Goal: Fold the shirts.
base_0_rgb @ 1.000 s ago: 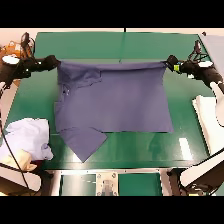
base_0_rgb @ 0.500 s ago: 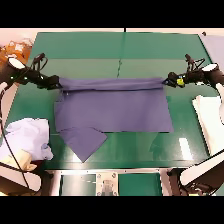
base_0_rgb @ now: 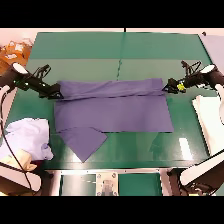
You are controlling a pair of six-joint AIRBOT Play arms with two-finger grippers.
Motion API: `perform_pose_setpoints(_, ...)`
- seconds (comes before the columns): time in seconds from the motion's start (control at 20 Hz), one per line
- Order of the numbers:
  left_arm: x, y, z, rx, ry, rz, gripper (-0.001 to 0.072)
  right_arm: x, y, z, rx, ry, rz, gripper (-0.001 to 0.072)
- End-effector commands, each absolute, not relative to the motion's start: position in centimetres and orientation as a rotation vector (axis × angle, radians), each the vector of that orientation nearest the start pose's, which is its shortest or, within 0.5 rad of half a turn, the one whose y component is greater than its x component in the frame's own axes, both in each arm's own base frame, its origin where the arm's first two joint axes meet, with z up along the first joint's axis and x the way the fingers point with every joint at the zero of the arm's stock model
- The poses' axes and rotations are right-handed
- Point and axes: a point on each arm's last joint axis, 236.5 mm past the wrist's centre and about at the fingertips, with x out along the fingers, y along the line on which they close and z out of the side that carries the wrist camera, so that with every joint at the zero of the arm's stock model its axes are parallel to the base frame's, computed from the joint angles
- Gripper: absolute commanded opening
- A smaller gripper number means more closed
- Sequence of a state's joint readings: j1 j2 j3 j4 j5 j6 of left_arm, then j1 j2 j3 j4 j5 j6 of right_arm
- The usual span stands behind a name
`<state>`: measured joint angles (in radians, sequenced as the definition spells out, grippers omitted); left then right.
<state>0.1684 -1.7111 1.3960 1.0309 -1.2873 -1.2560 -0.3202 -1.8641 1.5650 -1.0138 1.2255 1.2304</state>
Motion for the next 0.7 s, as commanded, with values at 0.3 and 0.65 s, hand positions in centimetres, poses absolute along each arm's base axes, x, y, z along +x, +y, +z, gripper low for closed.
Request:
perform_pose_setpoints(0.3, 36.3, -6.2, -2.4, -0.492, 1.716, -0.464, 0.0021, 41.6, -6.5, -4.9, 0.457, 1.563, 0.083, 0.0095)
perform_pose_setpoints(0.65, 27.2, -3.2, -1.1, -0.353, 1.636, -0.201, 0.0019, 30.8, -4.7, -3.5, 0.595, 1.572, -0.078, 0.0013)
